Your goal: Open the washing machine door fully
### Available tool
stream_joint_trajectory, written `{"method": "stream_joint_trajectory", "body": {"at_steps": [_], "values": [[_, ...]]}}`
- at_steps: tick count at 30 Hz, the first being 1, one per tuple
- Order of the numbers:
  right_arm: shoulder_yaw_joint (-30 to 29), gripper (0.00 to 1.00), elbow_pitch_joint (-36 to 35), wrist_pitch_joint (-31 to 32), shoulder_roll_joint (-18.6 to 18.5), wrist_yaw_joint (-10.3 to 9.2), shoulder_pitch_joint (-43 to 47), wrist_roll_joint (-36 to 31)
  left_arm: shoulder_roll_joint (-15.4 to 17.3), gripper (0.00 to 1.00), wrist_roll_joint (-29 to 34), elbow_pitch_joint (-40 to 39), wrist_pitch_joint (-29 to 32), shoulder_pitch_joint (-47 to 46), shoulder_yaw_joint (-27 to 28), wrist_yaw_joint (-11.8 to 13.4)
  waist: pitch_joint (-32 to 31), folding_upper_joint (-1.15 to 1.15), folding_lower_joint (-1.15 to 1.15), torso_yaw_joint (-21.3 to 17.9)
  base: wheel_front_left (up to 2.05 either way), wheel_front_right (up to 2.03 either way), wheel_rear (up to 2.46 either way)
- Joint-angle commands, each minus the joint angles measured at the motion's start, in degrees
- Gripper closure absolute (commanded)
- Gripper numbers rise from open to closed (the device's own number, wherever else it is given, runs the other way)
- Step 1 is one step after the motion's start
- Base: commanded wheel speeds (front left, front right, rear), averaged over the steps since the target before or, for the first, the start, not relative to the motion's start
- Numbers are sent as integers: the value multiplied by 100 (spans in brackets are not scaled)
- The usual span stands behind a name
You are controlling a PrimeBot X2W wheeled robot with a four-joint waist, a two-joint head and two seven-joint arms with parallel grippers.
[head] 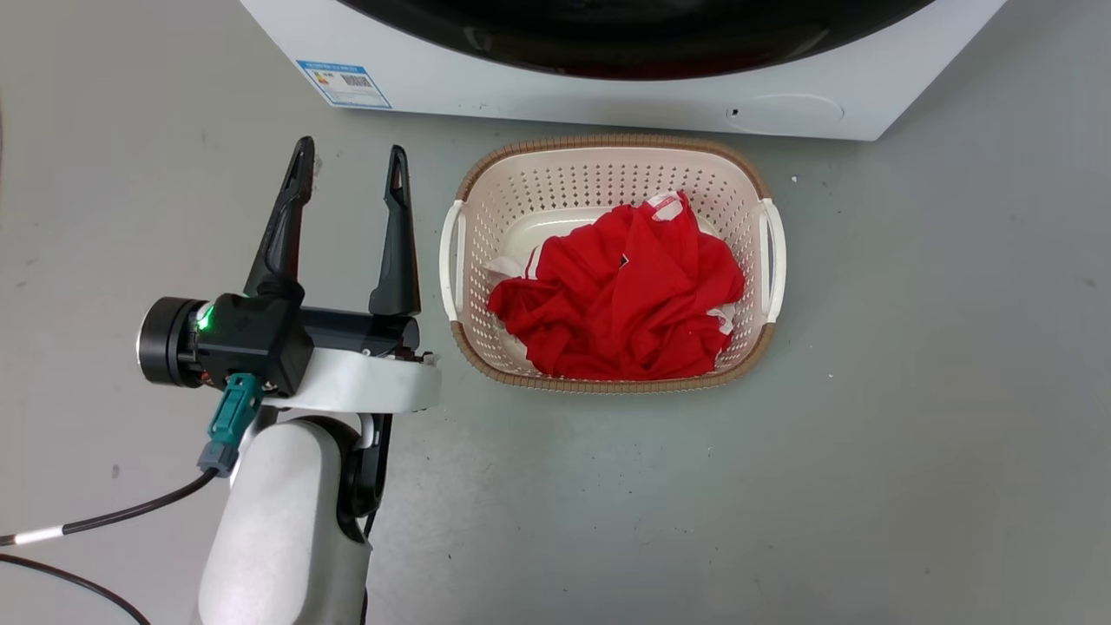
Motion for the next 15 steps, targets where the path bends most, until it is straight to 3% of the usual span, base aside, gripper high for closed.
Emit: {"method": "stream_joint_trajectory", "body": {"at_steps": [1, 15], "values": [[3, 100, 3, 24, 25, -3, -51, -44, -9, 0, -10, -10, -15, -86, -23, 30, 54, 0, -1, 7, 0, 0, 0], [-109, 100, -353, 937, 223, -1, 300, 150, -14, 0, -13, 71, -15, -183, -105, 2, 125, 0, -1, -8, 0, 0, 0]]}}
